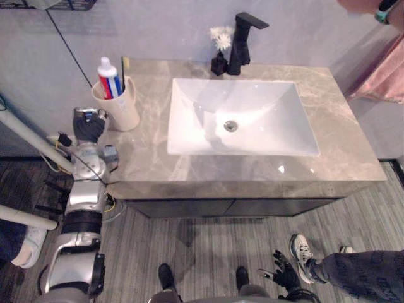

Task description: Organize washtable

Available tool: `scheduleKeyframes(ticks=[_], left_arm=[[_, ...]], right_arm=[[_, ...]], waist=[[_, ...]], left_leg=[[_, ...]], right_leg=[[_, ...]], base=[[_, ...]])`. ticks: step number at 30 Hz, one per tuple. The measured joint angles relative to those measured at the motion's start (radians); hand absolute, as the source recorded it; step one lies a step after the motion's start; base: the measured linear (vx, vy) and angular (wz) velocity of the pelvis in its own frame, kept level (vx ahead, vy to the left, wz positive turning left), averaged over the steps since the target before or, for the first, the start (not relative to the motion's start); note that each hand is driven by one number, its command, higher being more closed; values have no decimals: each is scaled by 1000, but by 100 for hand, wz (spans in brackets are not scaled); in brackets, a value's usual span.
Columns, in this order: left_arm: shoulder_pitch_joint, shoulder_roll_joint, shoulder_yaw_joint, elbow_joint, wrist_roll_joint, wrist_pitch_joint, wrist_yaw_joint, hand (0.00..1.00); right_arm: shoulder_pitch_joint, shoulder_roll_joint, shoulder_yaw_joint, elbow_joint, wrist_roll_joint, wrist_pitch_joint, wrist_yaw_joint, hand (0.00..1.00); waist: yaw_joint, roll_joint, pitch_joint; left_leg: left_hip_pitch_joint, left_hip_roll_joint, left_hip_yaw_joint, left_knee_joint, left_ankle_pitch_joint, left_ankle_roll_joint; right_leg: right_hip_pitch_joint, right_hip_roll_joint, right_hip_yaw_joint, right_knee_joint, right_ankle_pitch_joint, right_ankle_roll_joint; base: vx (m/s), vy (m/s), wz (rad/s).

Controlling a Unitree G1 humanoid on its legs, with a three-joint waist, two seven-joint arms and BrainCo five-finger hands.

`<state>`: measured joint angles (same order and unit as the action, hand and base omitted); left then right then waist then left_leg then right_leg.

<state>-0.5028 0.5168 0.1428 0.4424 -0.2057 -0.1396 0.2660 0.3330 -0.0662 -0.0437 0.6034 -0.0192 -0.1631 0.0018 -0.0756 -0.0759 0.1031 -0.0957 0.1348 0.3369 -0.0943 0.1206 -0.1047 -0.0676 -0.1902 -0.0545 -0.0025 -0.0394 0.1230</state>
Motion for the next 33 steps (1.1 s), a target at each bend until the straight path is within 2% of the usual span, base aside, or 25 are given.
scheduleKeyframes(ticks=[5,13,17,33], left_arm=[[-10,1,24,7,0,0,12,100],[-72,9,16,78,2,4,20,100],[-78,9,11,79,2,5,22,100],[-107,-30,-36,80,1,9,26,100]], right_arm=[[-16,0,0,0,0,-1,-3,0],[-20,0,0,1,1,-5,-4,0],[-20,2,0,2,2,-5,-8,0],[-23,19,0,2,9,-4,-19,0]], waist=[[0,0,10],[-2,-4,29],[-6,-4,31],[-3,0,60]], left_leg=[[-15,0,0,1,0,0],[-17,0,-5,1,0,1],[-32,0,-4,0,8,10],[-33,0,-16,-1,17,9]], right_leg=[[-6,2,0,-3,3,-4],[-9,3,-2,-1,23,-31],[-28,3,-2,4,23,-31],[-22,4,-8,0,20,-27]], base=[[33,-11,1],[-5,2,0],[-57,3,-1],[-30,-6,1]])
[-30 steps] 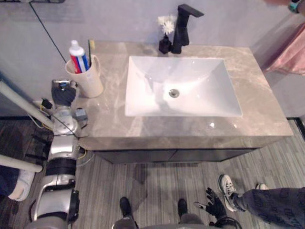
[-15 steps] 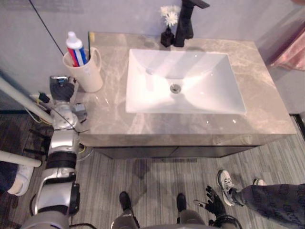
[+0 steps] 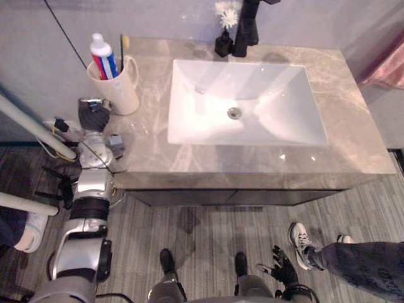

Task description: Organize washtable

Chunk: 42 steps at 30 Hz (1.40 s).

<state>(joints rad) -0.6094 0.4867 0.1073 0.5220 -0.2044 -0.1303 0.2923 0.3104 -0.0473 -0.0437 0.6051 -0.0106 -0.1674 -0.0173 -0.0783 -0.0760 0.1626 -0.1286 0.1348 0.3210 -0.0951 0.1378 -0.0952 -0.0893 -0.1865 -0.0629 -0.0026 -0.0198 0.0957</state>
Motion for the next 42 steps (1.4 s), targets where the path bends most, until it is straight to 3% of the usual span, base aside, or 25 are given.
scheduleKeyframes(ticks=[9,29,42], left_arm=[[-38,-4,-39,12,-1,11,-1,100],[-204,-3,-70,68,-9,10,-2,100],[-292,89,-75,150,1,9,-8,100]], right_arm=[[-1,-2,1,0,0,-1,-2,0],[-12,0,14,0,3,-1,-9,0],[-30,0,22,-1,14,-3,-25,0]], waist=[[-14,-1,0],[-48,-32,33],[-70,-42,45]], left_leg=[[-12,2,-10,1,5,2],[-71,14,7,-1,33,6],[-113,35,22,-7,50,3]], right_leg=[[-12,2,12,16,0,0],[-94,15,57,35,10,10],[-142,36,78,21,39,14]], base=[[-2,-2,3],[-21,-5,-3],[-22,-16,-5]])
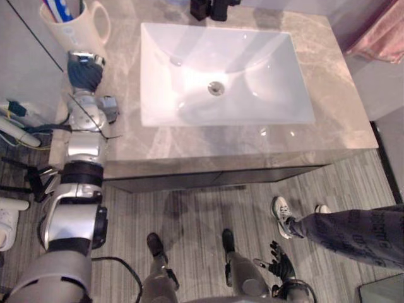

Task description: Organize washtable

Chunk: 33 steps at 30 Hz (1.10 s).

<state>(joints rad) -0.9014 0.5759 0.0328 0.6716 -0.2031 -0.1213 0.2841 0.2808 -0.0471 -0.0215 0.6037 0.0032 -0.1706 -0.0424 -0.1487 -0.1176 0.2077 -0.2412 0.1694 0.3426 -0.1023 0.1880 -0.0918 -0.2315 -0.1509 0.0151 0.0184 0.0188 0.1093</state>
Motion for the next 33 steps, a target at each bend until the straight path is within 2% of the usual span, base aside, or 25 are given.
scheduleKeyframes(ticks=[5,9,16,19,22,25,29,33], left_arm=[[-26,-2,-30,5,1,1,-1,100],[-29,-36,-44,-7,3,0,-1,100],[83,-161,-153,-186,19,0,-2,100],[171,-227,-221,-299,20,-5,-19,100],[280,-292,-294,-415,22,-19,-40,100],[409,-355,-395,-517,22,-23,-87,100],[562,-370,-476,-608,19,-40,-154,100],[676,-374,-507,-737,12,-44,-231,100]], right_arm=[[0,1,0,1,5,0,1,0],[0,1,3,2,6,-2,1,0],[-1,1,14,11,6,-1,4,0],[1,0,14,11,6,-1,5,0],[7,1,11,12,6,-1,8,0],[23,-1,-1,14,5,-1,25,0],[30,-4,-13,14,3,-1,29,0],[40,-27,-19,41,3,-1,46,0]], waist=[[-1,-2,3],[-2,-2,3],[0,-2,3],[-1,2,3],[0,14,-4],[19,52,-27],[31,79,-45],[59,105,-91]], left_leg=[[-7,2,-12,1,4,-1],[-6,1,-22,5,6,0],[18,1,-49,0,9,0],[37,1,-69,0,9,0],[51,-2,-99,0,9,-1],[61,-12,-127,3,9,-1],[101,-13,-158,0,7,-2],[108,-14,-179,0,5,-6]], right_leg=[[3,2,-12,-4,2,2],[12,2,-21,-6,2,2],[57,3,-48,-8,-6,1],[76,2,-65,17,-31,5],[106,-1,-99,34,-50,13],[139,-10,-135,37,-63,19],[200,-9,-182,48,-91,8],[217,-11,-205,68,-109,21]], base=[[17,-14,6],[15,-13,8],[-6,-13,11],[-14,-16,19],[15,-15,31],[41,-6,32],[19,-13,32],[-6,-11,19]])
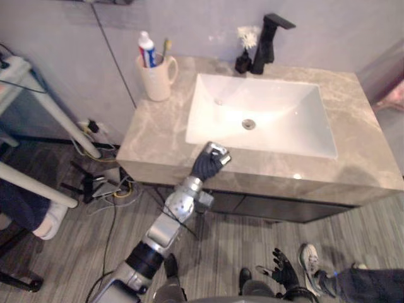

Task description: Organize washtable

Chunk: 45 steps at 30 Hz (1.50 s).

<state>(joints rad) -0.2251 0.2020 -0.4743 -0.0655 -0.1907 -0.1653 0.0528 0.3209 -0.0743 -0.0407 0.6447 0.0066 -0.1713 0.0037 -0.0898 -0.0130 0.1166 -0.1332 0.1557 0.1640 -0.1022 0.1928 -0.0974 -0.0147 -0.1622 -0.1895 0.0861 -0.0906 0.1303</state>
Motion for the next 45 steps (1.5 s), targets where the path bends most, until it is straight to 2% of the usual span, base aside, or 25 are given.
scheduleKeyframes(ticks=[5,6,11,13,17,25,27,31,37,40,45], left_arm=[[112,-2,42,-78,-4,-18,-31,100],[145,-5,74,-96,-5,-20,-31,0],[285,-36,193,-113,-34,-39,-25,0],[356,-42,235,-110,-47,-39,-25,0],[458,-43,261,-20,-54,-36,-27,0],[497,-68,289,376,-37,-19,-33,0],[491,-70,287,538,-12,-6,-36,0],[480,-71,283,726,43,15,-47,0],[434,-70,281,863,150,38,-49,0],[407,-69,281,917,200,48,-42,0],[381,-70,281,967,231,53,-28,0]], right_arm=[[21,-3,-1,1,0,0,1,0],[28,-4,-3,3,0,0,1,0],[48,-8,-21,40,4,1,-1,0],[60,-10,-28,39,13,1,-2,0],[70,-3,-28,37,20,1,-2,0],[72,9,-21,38,21,1,-6,0],[63,9,-21,53,21,1,-11,0],[34,6,-28,119,23,0,-23,0],[-2,5,-42,172,42,2,-26,0],[-23,5,-42,198,41,4,-29,0],[-38,6,-41,207,41,7,-46,0]], waist=[[22,4,-35],[22,5,-41],[48,3,-63],[60,1,-72],[78,1,-89],[78,-1,-98],[76,-2,-99],[73,-6,-101],[72,-3,-99],[59,-6,-98],[52,-12,-91]], left_leg=[[23,-5,-17,5,0,0],[25,-9,-25,5,0,0],[45,-29,-54,6,-1,1],[48,-33,-65,5,-2,4],[64,-34,-73,0,-3,5],[74,-38,-73,0,-9,4],[74,-40,-73,0,-9,4],[75,-43,-75,0,-5,2],[89,-44,-81,0,-6,0],[96,-44,-79,-1,-9,-3],[100,-36,-67,-1,-20,-11]], right_leg=[[31,-5,-18,7,-11,13],[31,-10,-29,26,-23,13],[61,-29,-58,57,-49,21],[65,-33,-72,62,-63,12],[84,-34,-90,70,-79,14],[98,-39,-102,79,-93,18],[99,-42,-102,77,-94,19],[105,-43,-105,68,-93,18],[125,-43,-106,61,-91,16],[131,-43,-105,58,-91,15],[131,-35,-91,51,-89,11]], base=[[1,-5,12],[3,-3,26],[-2,4,22],[-35,5,21],[-28,-17,10],[-7,-8,4],[0,0,0],[23,-12,2],[15,-9,4],[0,0,0],[-12,-15,-7]])
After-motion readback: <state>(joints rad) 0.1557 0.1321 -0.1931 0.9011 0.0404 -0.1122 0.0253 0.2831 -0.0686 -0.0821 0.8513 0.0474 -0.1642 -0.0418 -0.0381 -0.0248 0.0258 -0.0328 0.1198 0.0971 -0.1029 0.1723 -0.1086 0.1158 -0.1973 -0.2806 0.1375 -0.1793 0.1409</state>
